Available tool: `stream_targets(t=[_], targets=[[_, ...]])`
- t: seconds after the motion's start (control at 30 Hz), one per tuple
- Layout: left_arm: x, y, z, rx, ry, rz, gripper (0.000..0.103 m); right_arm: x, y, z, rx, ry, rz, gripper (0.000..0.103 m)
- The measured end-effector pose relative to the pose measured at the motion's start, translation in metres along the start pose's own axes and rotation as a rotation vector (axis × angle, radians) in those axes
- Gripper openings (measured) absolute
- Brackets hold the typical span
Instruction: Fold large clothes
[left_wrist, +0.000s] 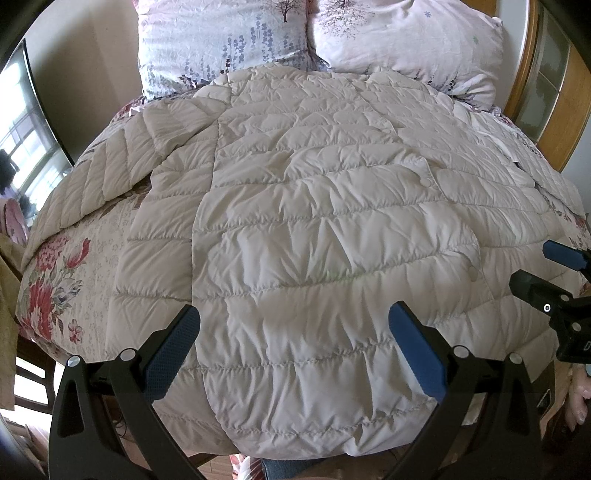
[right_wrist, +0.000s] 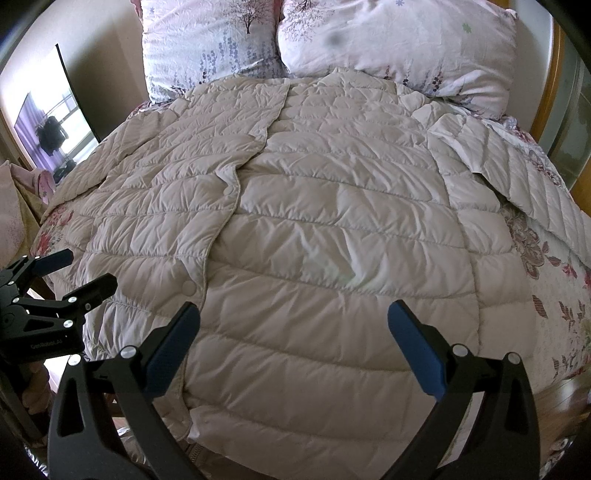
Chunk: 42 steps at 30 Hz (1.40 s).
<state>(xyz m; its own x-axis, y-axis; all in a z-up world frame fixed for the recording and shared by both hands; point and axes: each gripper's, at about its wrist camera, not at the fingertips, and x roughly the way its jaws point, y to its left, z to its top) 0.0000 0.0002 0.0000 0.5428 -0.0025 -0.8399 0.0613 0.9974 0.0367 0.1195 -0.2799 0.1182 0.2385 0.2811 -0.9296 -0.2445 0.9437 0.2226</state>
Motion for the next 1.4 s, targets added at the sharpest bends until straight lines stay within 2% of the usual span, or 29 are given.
stream_targets(t=[1.23,1.4], targets=[[0.0000,0.0001,0.0000,-0.001,0.000,-0.001,0.102,0.0037,-0.0029,-0.0005,0.011,0.000,0.009,0.101],[0.0001,0.0002,0.0002,-0.001,0.000,-0.001,0.102,0.0009,-0.0062,0.0000,0.032,-0.006,0.036,0.101]])
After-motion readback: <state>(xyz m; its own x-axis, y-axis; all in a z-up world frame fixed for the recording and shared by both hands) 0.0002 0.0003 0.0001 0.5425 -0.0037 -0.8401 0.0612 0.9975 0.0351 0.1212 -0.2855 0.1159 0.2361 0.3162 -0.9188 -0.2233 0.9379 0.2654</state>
